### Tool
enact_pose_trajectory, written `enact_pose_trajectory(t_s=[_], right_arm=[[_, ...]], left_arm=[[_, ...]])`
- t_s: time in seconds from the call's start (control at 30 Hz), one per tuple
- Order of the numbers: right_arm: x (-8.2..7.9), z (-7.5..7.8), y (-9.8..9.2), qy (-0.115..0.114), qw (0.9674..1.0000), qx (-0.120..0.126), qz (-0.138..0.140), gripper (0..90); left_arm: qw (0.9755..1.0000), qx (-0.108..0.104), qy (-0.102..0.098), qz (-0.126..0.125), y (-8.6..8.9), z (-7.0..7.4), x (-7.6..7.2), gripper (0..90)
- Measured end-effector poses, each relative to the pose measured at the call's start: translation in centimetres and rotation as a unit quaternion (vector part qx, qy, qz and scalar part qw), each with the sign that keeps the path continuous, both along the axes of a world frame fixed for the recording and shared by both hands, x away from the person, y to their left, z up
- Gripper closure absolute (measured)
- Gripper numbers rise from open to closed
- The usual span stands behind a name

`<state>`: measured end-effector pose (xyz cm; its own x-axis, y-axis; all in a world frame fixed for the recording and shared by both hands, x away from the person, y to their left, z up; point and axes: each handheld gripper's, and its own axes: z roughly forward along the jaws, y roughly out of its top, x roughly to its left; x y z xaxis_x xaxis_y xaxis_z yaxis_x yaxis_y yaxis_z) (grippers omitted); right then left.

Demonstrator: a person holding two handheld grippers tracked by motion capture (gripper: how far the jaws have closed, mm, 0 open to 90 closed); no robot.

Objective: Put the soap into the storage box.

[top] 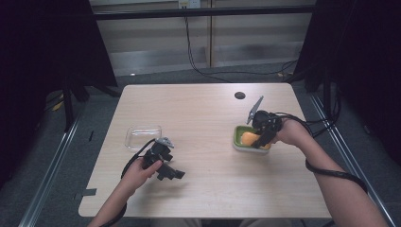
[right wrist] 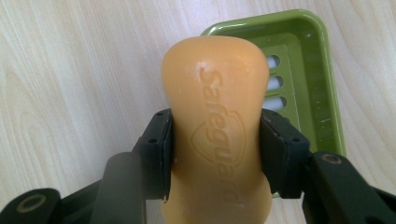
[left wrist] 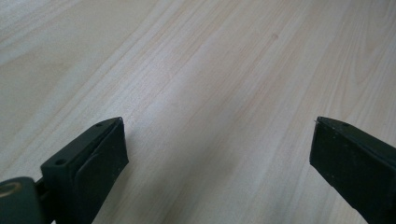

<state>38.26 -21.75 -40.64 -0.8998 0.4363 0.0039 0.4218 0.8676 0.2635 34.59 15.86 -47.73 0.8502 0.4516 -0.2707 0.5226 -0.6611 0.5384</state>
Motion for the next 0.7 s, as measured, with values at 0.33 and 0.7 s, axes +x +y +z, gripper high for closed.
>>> enact_pose_trajectory(t_s=[0.33,0.7], right_arm=[[0.35,-0.13,-0.24,-0.002,1.0000,-0.001,-0.004,50.1],[0.86,-0.38,-0.49,-0.007,1.0000,0.000,0.002,50.0]], left_arm=[[1.0000,-0.004,0.003,0.003,-0.08,-0.06,-0.06,4.0],[1.0000,-0.005,0.001,0.000,-0.06,-0.07,-0.01,4.0]])
